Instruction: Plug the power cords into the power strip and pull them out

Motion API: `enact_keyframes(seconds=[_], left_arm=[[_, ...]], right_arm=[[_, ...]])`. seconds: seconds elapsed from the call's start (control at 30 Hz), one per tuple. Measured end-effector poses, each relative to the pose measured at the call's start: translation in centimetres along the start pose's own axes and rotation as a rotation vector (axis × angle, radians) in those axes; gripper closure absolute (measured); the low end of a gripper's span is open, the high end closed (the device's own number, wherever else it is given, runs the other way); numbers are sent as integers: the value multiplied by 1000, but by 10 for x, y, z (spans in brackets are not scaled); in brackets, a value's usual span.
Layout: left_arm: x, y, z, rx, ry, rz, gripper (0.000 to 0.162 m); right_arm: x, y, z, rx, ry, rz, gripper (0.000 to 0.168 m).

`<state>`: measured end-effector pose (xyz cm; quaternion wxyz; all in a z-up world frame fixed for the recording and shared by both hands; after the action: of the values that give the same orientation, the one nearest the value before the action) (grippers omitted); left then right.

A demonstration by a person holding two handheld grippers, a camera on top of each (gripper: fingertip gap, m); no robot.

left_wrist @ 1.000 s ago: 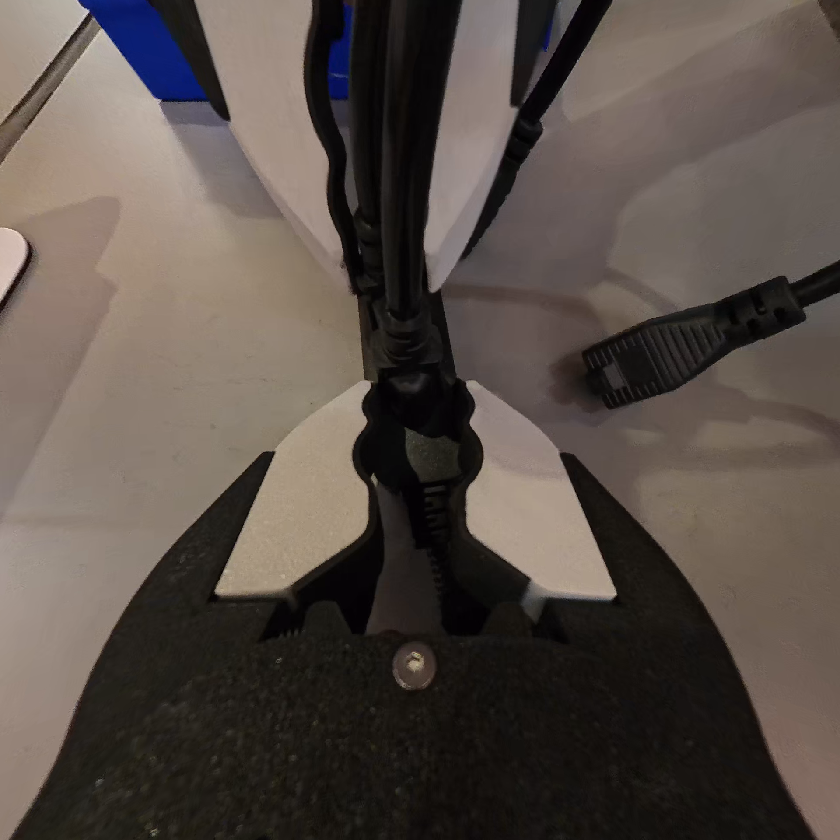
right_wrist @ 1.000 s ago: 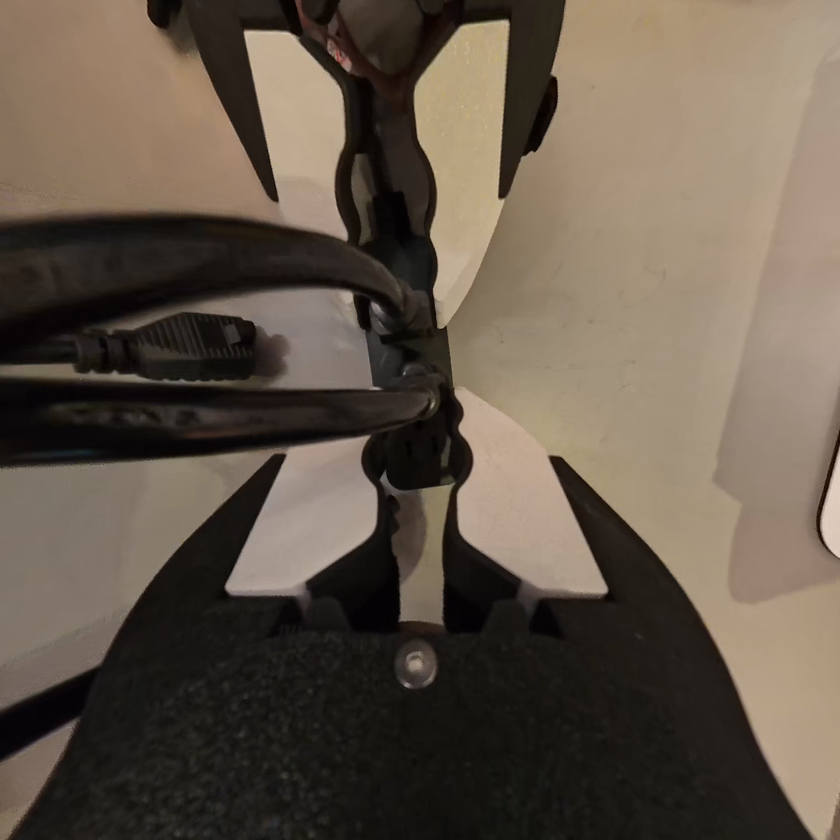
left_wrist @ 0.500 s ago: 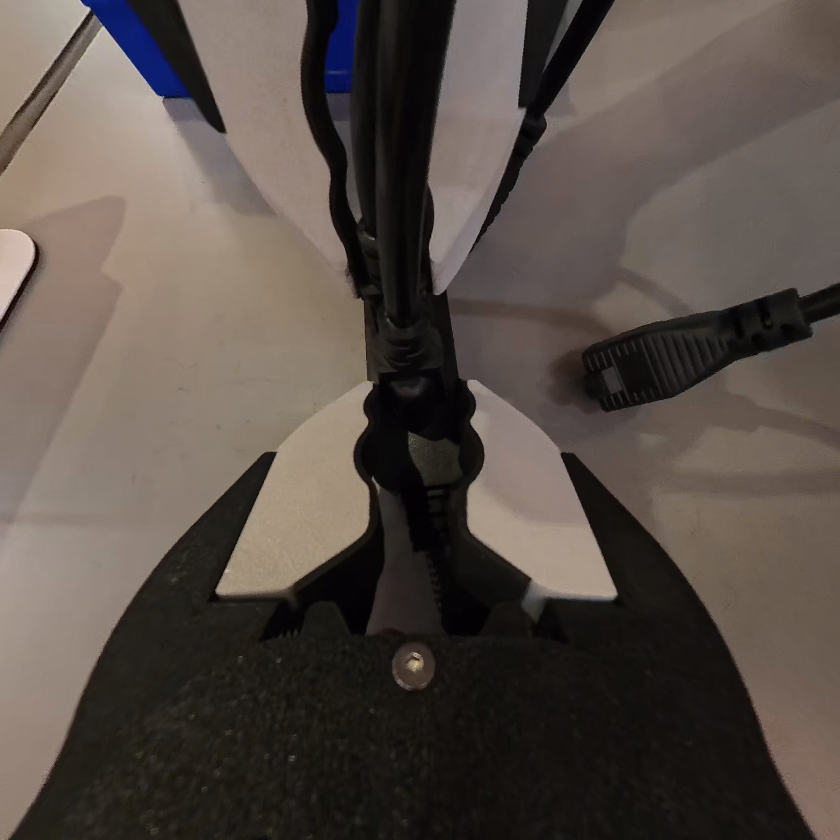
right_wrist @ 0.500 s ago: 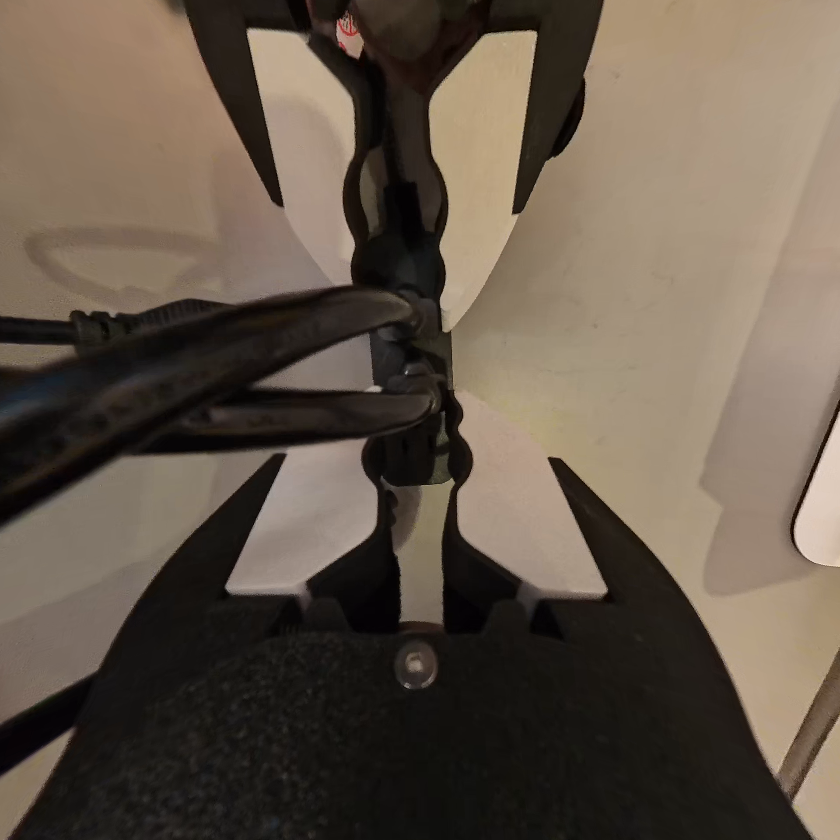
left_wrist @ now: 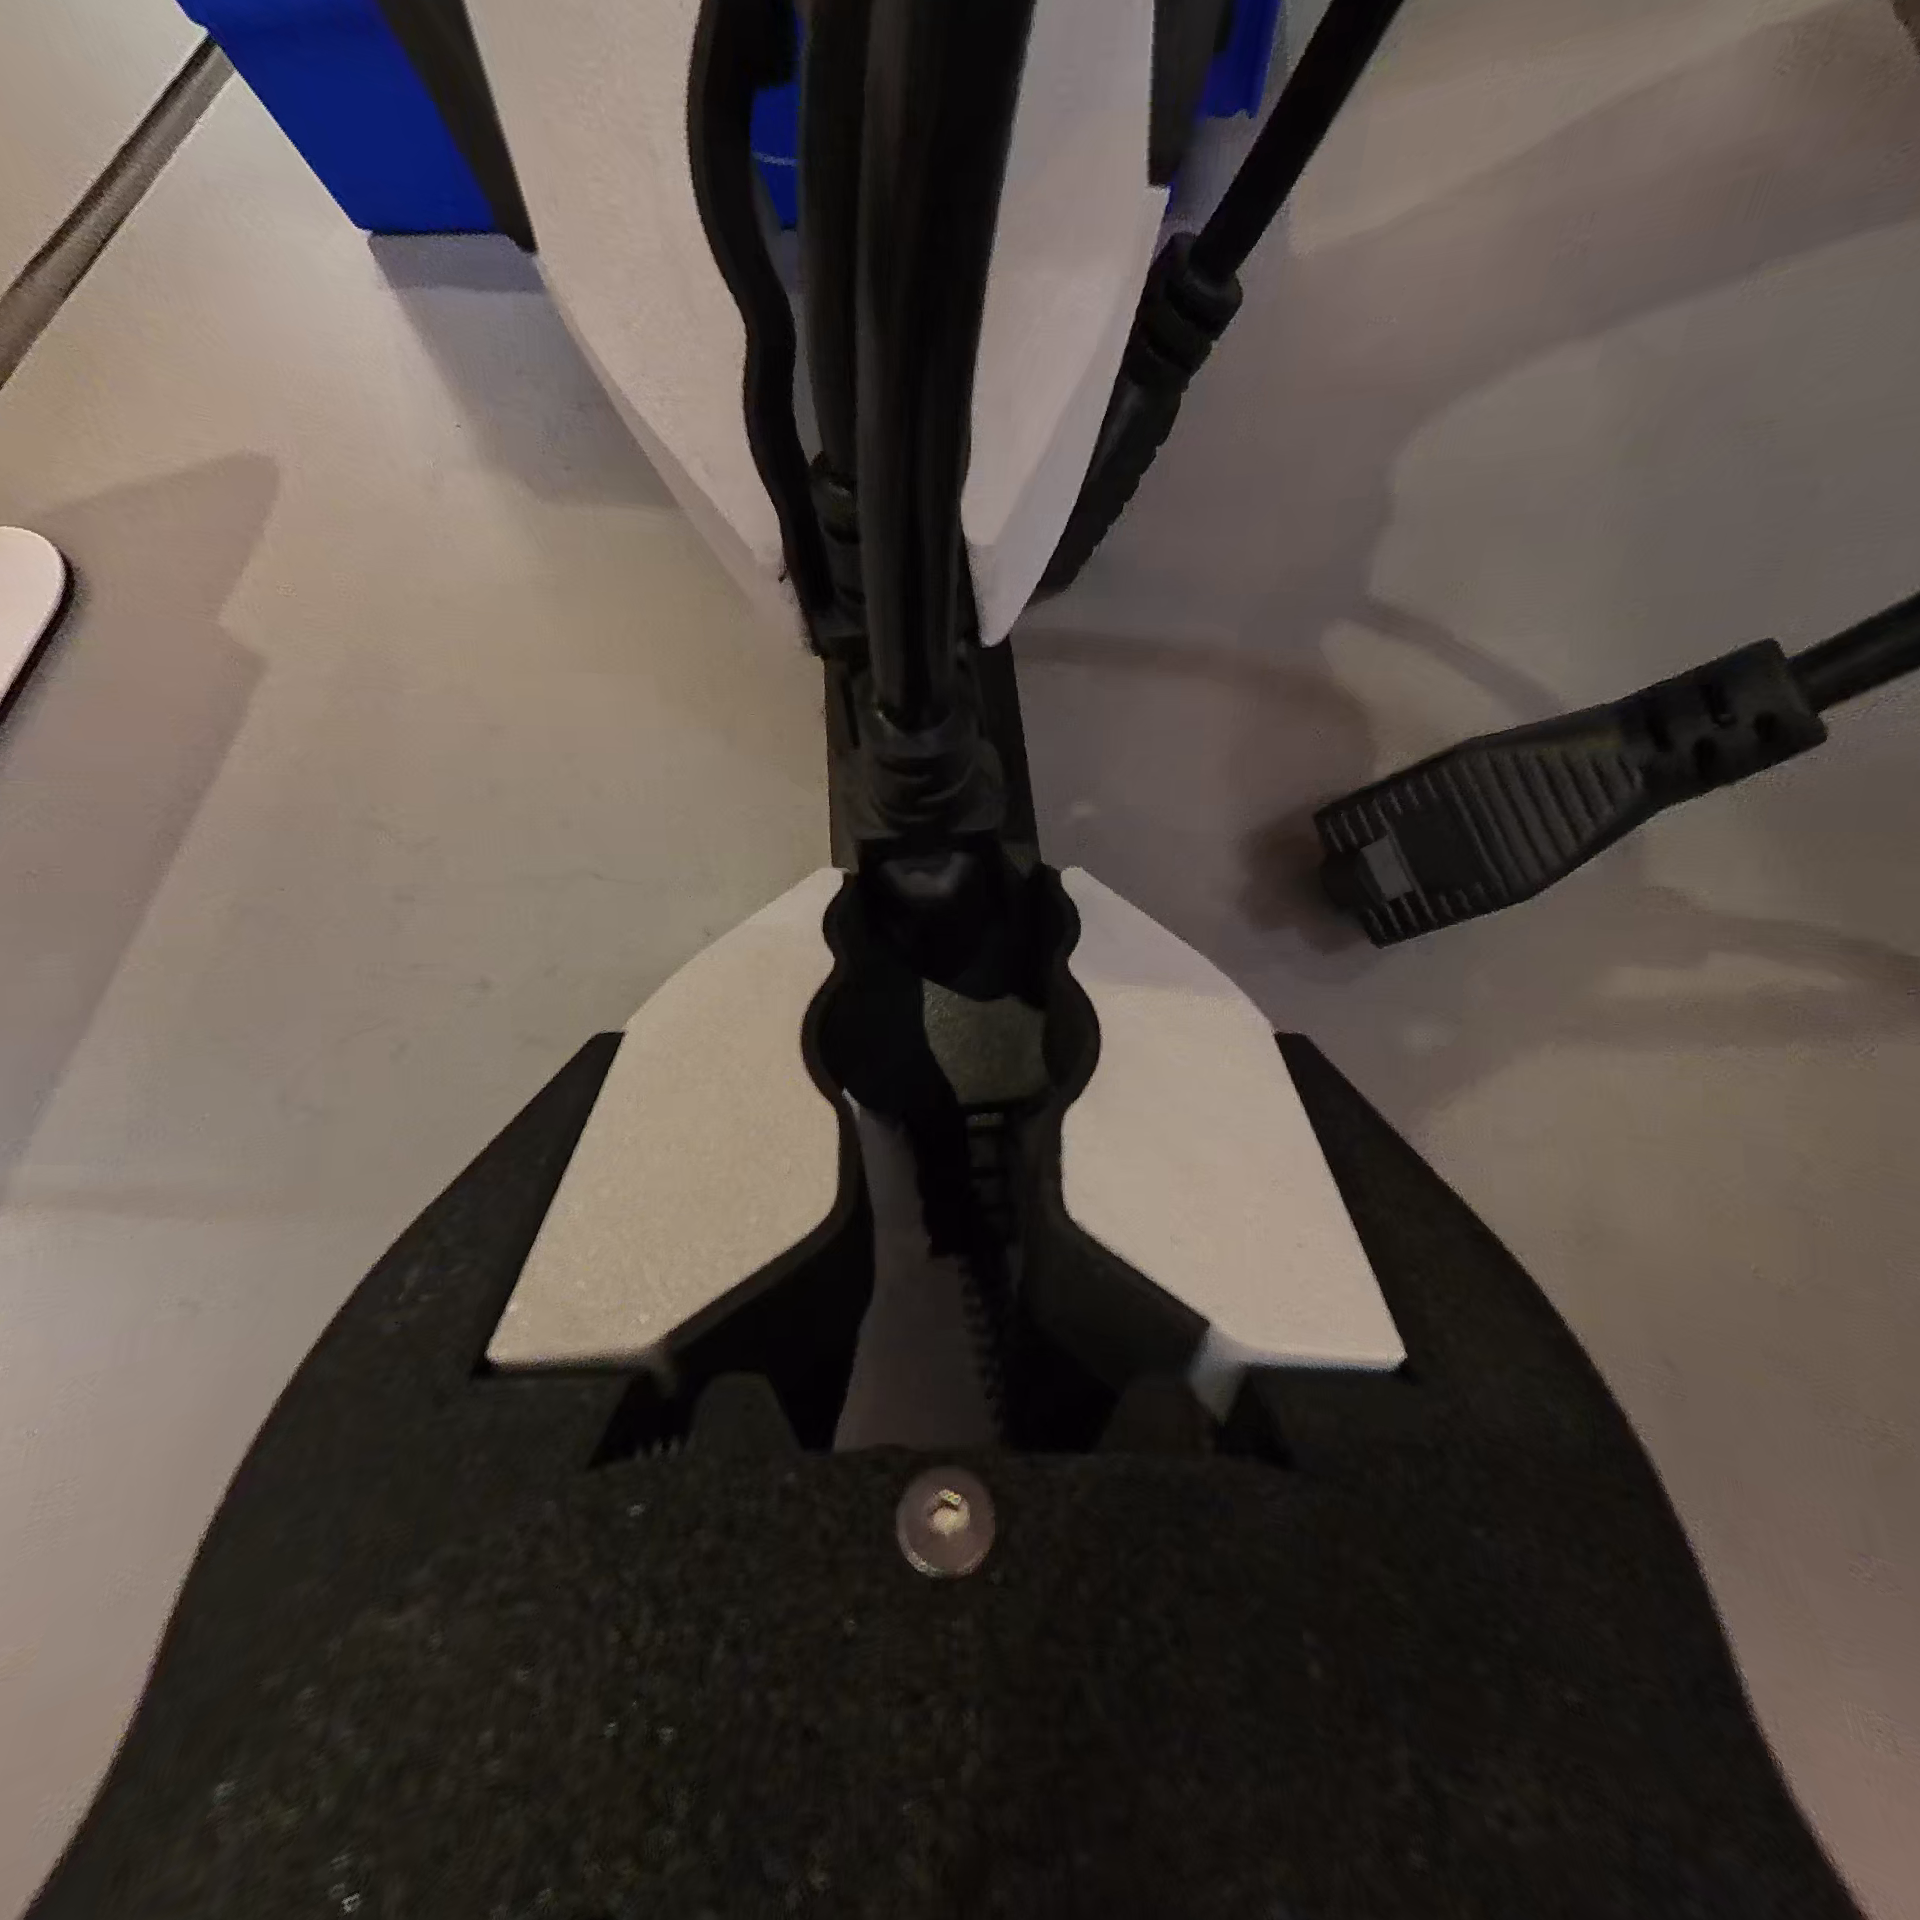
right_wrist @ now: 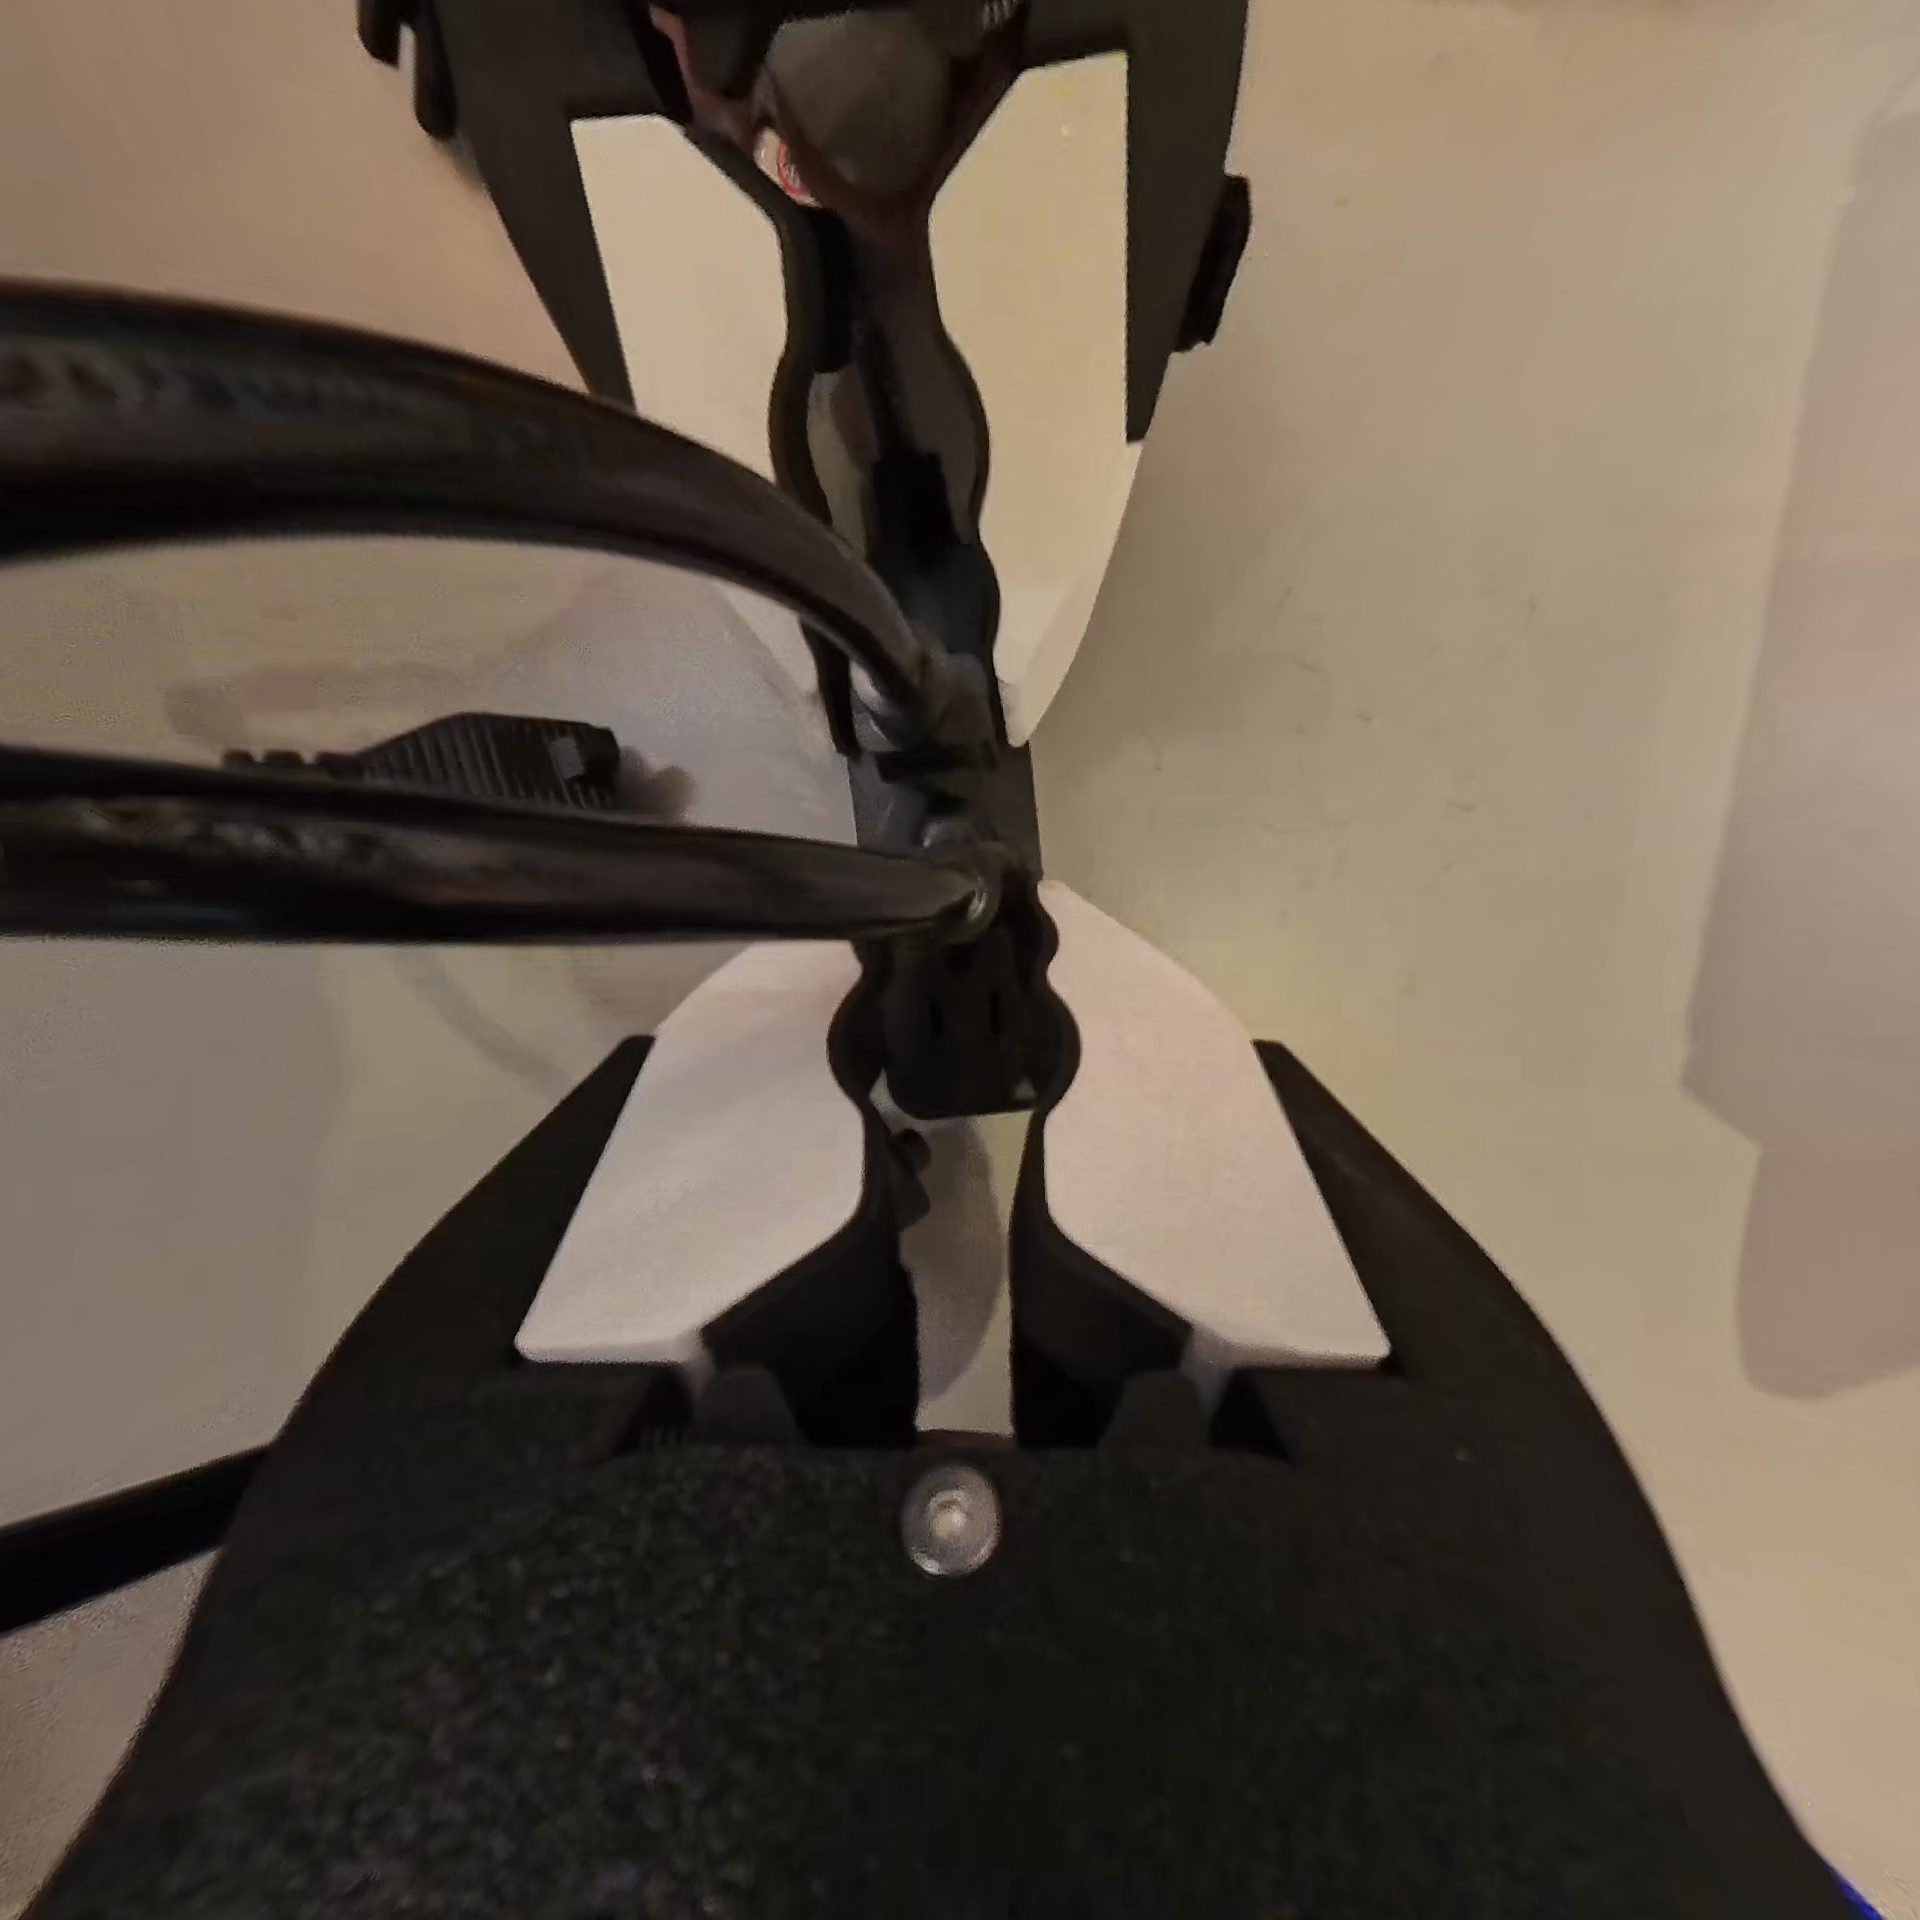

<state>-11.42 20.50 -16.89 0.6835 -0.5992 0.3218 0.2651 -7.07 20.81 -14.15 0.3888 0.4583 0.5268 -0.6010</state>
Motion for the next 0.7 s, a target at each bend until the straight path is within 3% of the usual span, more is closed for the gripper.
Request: enact_keyframes(seconds=[0.23, 0.33, 0.53, 0.7], left_arm=[[0, -3, -1, 12, -44, 8, 130], [3, -4, -4, 30, -73, 47, 118], [10, 1, 1, 5, -95, 96, 101], [16, 0, -3, 19, -80, 101, 114]], right_arm=[[1, -4, 2, 4, 12, 30, 145], [2, -15, 10, 12, -25, -29, 129], [15, -2, 2, -68, 118, 138, 138], [11, 4, 2, -94, 119, 168, 141]])
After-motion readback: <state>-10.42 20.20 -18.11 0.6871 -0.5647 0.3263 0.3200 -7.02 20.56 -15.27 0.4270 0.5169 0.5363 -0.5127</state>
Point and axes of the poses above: each gripper's, where its closed fingertips meet, x out along the fingers, y out of its underside, z = x × y across the jaws, the point moved 1 cm from there along -x, back along the fingers, and after that the axes turned 13 degrees about z, right-handed, at the moved point
